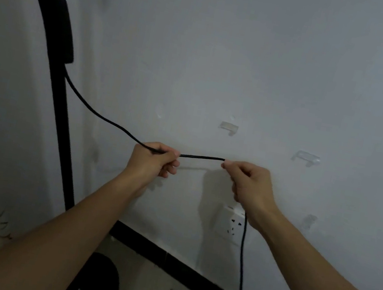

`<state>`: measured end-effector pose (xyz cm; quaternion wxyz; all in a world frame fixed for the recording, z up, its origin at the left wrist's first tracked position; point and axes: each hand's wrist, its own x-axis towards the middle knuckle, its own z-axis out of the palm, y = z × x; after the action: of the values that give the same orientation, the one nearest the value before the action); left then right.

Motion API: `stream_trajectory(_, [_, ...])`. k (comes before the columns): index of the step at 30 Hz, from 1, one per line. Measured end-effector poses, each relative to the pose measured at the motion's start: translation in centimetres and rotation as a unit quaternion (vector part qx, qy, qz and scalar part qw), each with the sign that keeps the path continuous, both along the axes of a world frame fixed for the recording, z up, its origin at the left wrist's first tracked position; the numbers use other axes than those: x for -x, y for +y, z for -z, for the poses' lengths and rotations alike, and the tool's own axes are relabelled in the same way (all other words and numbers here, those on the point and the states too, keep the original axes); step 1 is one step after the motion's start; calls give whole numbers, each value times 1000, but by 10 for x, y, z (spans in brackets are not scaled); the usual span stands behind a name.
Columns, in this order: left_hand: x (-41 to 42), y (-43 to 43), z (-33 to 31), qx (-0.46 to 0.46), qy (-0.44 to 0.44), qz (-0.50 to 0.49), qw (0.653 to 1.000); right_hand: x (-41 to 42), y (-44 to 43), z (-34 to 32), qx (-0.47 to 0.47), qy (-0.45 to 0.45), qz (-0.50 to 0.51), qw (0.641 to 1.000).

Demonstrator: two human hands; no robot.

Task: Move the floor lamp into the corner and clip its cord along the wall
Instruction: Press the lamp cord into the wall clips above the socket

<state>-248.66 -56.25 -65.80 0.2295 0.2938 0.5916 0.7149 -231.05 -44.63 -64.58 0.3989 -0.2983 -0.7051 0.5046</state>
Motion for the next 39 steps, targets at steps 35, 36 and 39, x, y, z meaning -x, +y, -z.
stream_trajectory(35, [-23, 64, -57, -215, -325, 55, 919, 20, 20, -96, -446, -244, 101, 855])
stream_trajectory(36, [-24, 64, -59, -217, -320, 57, 921, 16, 20, -94, -445, -245, 102, 856])
stream_trajectory(39, [-25, 62, -60, -222, -300, 67, 925, 8, 22, -87, -468, -238, 117, 843])
